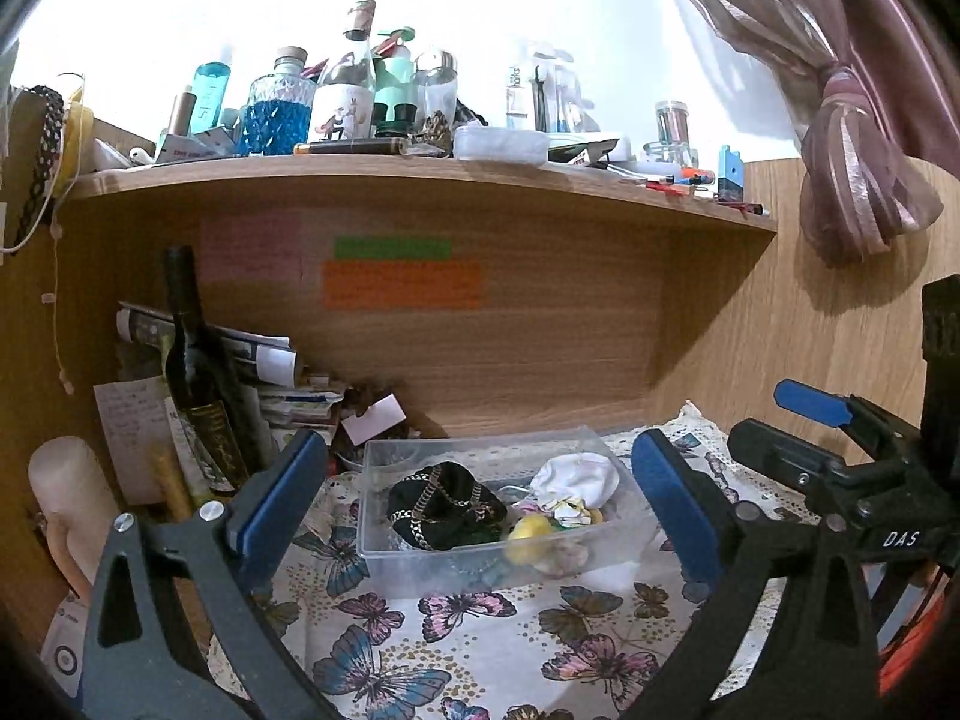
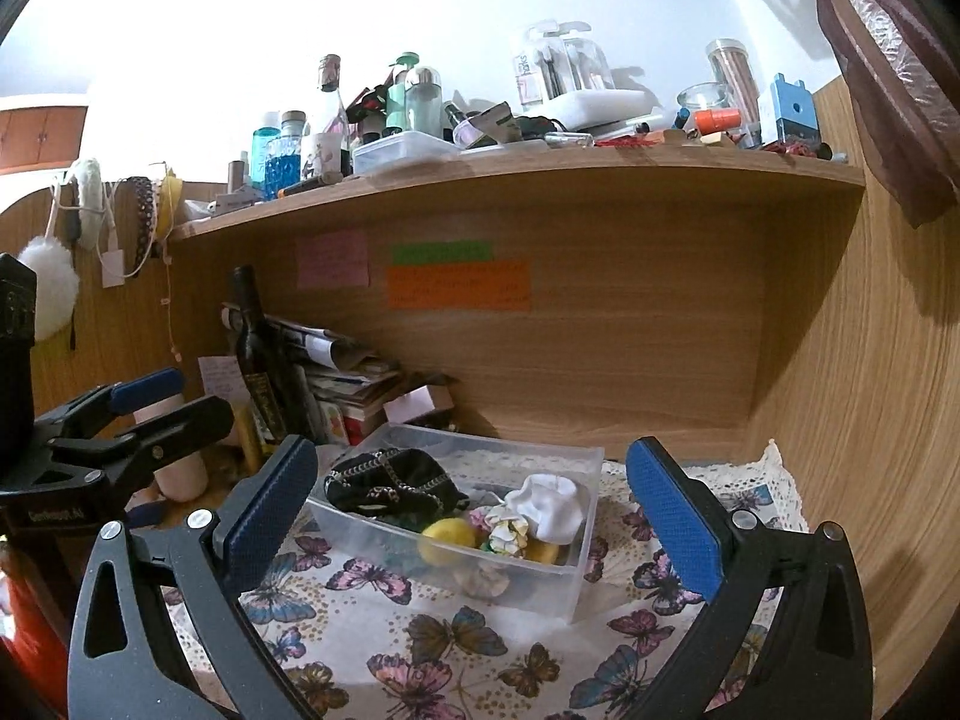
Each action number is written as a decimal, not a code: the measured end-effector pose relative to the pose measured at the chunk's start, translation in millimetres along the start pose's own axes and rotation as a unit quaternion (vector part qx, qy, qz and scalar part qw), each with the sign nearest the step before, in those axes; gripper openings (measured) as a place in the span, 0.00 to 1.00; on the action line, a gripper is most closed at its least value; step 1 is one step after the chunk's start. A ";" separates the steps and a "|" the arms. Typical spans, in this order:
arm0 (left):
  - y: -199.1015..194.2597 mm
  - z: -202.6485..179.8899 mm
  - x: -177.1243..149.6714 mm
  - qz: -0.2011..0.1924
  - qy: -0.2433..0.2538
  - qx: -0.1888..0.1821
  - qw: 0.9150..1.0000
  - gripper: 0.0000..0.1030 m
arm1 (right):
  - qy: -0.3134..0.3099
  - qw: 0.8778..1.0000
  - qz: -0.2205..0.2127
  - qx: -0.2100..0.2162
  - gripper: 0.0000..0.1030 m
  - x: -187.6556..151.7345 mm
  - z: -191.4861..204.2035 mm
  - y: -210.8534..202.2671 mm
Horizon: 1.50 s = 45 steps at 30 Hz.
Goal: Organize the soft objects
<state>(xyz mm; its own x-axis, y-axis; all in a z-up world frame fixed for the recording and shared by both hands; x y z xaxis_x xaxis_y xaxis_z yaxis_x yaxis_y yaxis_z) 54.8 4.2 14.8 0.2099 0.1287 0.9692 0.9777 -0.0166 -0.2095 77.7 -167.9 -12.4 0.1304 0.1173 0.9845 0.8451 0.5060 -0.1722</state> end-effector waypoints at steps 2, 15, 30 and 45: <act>0.7 0.3 -0.2 0.001 -0.001 0.001 1.000 1.00 | 0.001 1.000 0.000 0.002 1.00 -0.1 -0.3 0.1; 4.6 4.0 0.6 0.010 -0.009 -0.003 1.000 1.00 | 0.002 1.000 0.006 0.005 1.00 -1.0 0.1 3.3; 4.8 1.0 -1.4 0.010 -0.003 -0.004 1.000 1.00 | 0.005 1.000 0.007 0.006 1.00 -2.0 -0.5 3.1; 4.3 2.0 -0.8 0.010 -0.006 -0.008 1.000 1.00 | 0.003 1.000 0.006 0.006 1.00 -2.0 0.6 2.4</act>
<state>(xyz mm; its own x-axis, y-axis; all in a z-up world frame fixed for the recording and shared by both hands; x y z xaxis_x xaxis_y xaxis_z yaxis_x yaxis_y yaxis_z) 58.8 6.0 12.8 0.2301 0.1404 0.9630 0.9732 -0.0355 -0.2274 79.2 -166.4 -14.9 0.1443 0.1177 0.9825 0.8368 0.5154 -0.1846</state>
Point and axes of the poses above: each gripper's, at about its wrist camera, not at the fingertips, and y roughly the way its jaws point, z to its left, x to its top, the point moved 3 cm from there along y, roughly the way its jaws point, and after that the axes turned 5 degrees about -y, right-handed, at the moved point
